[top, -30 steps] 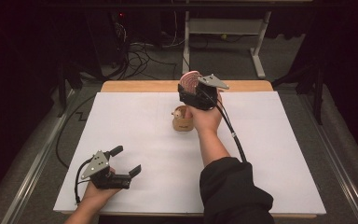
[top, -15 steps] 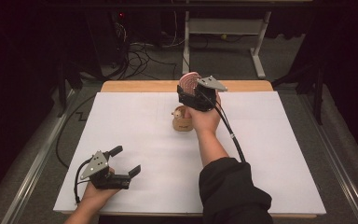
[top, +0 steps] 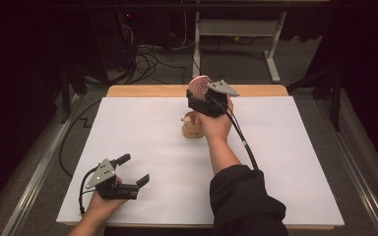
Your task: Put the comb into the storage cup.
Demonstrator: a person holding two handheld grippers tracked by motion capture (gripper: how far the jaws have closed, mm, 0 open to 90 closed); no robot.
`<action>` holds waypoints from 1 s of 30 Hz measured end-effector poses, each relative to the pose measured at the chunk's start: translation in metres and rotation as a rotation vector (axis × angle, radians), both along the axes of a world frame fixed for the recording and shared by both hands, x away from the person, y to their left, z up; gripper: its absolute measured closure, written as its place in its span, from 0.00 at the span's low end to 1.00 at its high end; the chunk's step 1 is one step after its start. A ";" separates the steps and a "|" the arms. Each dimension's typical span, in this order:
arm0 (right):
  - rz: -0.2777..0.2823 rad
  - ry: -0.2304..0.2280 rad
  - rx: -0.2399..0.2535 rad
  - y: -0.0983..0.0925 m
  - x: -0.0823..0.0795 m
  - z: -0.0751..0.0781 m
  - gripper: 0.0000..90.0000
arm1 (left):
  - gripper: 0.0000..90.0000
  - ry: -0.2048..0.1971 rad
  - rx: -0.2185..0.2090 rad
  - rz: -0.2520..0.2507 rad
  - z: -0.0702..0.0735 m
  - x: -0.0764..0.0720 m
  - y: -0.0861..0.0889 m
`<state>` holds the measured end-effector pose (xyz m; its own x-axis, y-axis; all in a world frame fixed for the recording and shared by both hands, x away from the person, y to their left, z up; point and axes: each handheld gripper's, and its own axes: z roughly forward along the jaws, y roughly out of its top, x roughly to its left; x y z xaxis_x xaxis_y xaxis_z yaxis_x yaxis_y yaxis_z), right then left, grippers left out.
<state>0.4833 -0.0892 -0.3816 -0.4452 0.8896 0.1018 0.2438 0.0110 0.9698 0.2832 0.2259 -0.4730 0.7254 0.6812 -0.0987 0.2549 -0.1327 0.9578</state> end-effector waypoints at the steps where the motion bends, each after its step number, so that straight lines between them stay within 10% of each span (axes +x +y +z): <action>1: -0.002 0.000 0.003 0.000 0.000 0.000 0.22 | 0.00 0.000 0.000 -0.001 0.000 0.000 0.000; 30: -0.015 0.027 0.015 0.004 0.019 -0.004 0.21 | 0.00 0.004 0.002 0.001 -0.001 0.000 0.000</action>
<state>0.5022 -0.0856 -0.3852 -0.4290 0.8943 0.1271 0.2702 -0.0072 0.9628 0.2835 0.2258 -0.4738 0.7244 0.6820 -0.1003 0.2590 -0.1344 0.9565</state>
